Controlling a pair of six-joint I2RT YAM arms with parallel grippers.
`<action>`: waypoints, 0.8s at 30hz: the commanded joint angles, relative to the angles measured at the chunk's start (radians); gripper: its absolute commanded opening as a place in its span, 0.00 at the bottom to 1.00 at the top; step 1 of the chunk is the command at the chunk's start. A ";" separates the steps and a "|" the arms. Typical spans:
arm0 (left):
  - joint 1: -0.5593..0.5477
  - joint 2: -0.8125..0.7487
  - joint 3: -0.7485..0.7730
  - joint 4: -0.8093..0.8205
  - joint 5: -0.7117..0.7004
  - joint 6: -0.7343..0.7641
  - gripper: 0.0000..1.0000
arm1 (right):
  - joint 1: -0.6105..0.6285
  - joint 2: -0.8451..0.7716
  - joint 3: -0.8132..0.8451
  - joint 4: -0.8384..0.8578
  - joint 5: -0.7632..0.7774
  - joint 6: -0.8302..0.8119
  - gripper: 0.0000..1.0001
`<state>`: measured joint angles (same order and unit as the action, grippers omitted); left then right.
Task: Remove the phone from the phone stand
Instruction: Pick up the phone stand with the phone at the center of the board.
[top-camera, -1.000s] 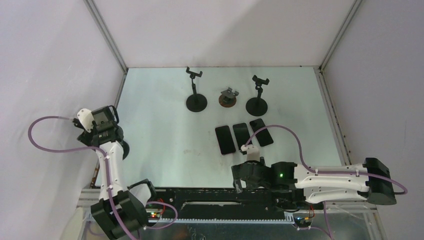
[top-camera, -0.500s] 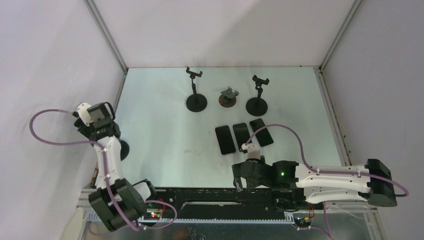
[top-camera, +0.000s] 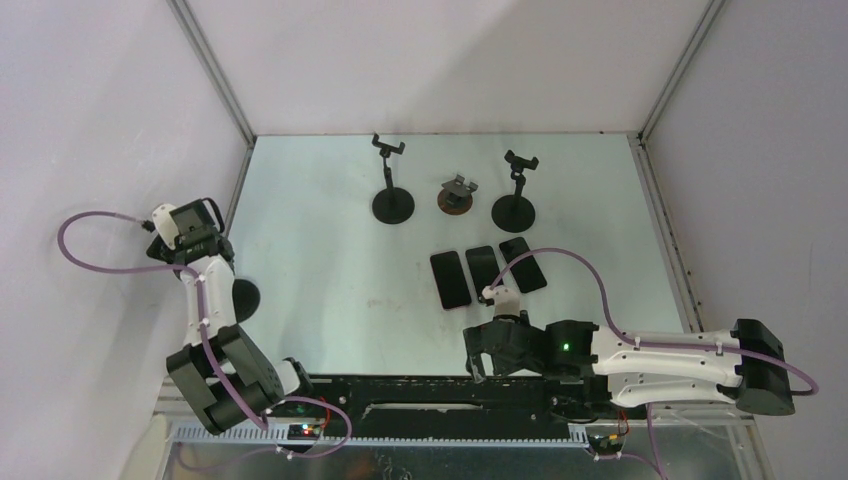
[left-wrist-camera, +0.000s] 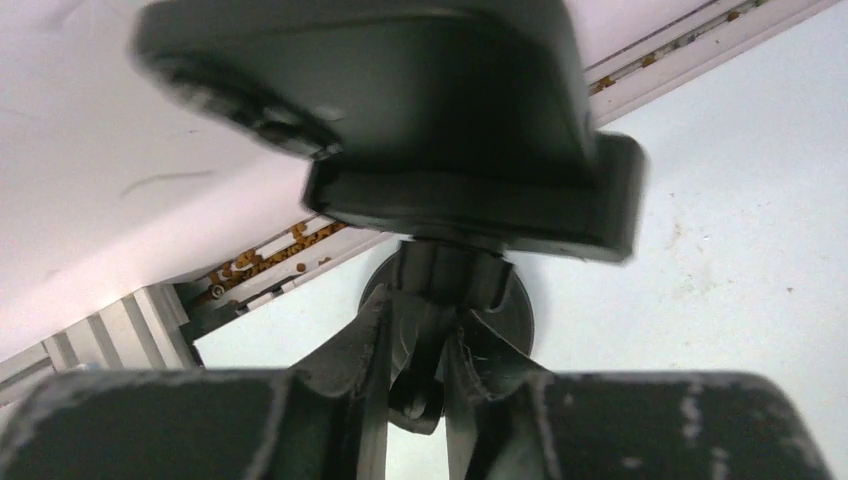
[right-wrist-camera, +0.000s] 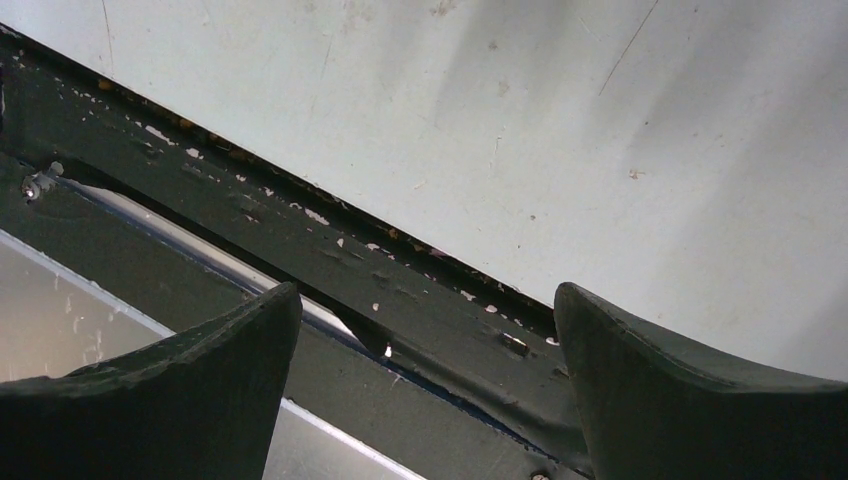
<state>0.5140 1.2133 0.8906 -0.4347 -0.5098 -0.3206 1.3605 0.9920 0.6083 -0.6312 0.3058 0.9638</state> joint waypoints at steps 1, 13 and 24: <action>0.011 -0.029 0.027 0.015 0.025 -0.001 0.18 | -0.006 0.003 0.002 0.025 -0.001 -0.012 0.99; -0.146 -0.283 -0.055 0.089 0.364 0.027 0.00 | -0.005 0.003 0.002 -0.001 0.019 0.007 0.99; -0.637 -0.442 -0.071 0.194 0.756 0.104 0.00 | 0.001 -0.018 0.002 -0.015 0.070 0.037 0.99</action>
<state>0.0772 0.8280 0.7994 -0.4000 0.0624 -0.2859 1.3575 0.9974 0.6083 -0.6441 0.3237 0.9787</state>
